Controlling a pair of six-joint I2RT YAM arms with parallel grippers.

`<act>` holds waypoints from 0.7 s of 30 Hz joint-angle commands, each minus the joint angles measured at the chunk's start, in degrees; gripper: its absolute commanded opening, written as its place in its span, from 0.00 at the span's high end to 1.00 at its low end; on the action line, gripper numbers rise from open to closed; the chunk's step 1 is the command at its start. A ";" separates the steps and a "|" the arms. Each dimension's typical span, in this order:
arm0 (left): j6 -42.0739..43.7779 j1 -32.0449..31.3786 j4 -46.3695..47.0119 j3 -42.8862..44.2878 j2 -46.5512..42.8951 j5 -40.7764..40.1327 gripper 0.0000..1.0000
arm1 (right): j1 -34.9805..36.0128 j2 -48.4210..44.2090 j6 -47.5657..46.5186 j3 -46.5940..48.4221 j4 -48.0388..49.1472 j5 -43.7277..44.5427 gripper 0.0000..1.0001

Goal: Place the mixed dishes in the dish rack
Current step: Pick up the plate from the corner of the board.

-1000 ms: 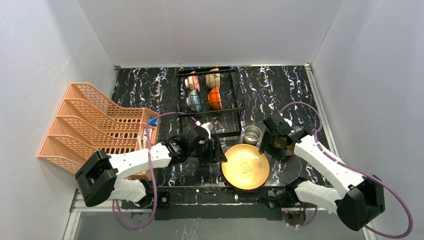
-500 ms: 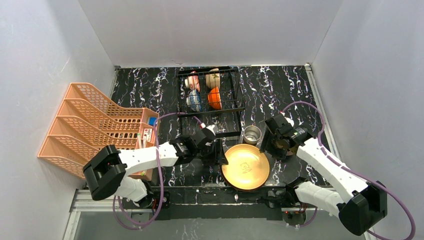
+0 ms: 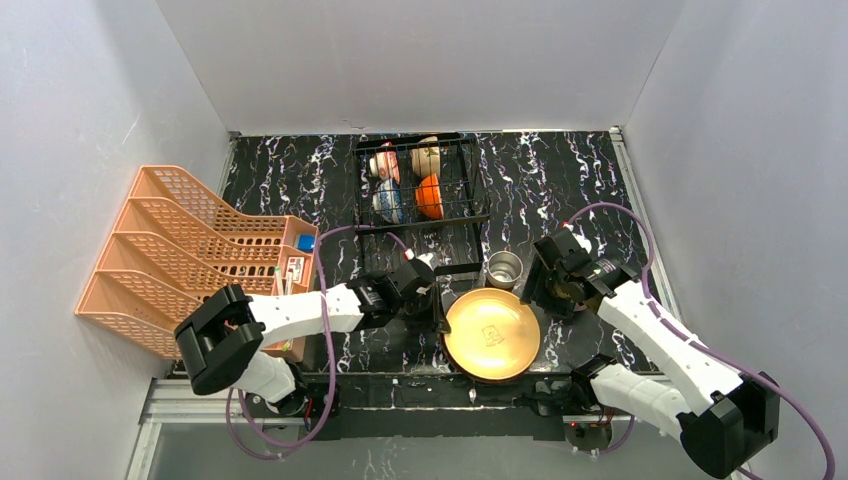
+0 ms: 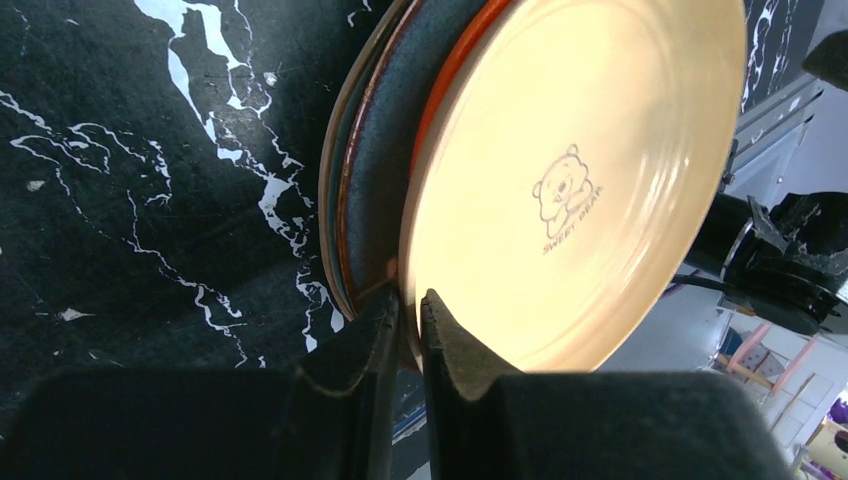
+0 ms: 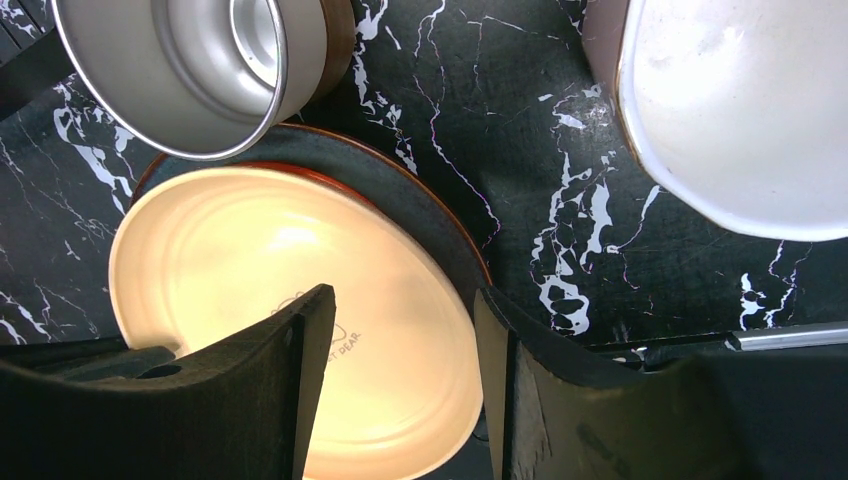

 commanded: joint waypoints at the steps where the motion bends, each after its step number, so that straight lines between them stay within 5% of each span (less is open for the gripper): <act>1: 0.33 -0.41 0.18 0.85 0.51 -1.11 0.92 | 0.22 -0.87 1.23 0.46 -0.05 1.26 0.38; 4: 0.17 -0.41 0.36 0.79 0.36 -1.33 1.00 | 0.22 -1.19 1.24 0.78 -0.14 1.17 0.38; 21: 0.15 -0.28 -3.51 0.49 -8.71 -6.99 1.00 | 0.27 -5.69 -1.94 6.83 -0.18 -5.23 0.33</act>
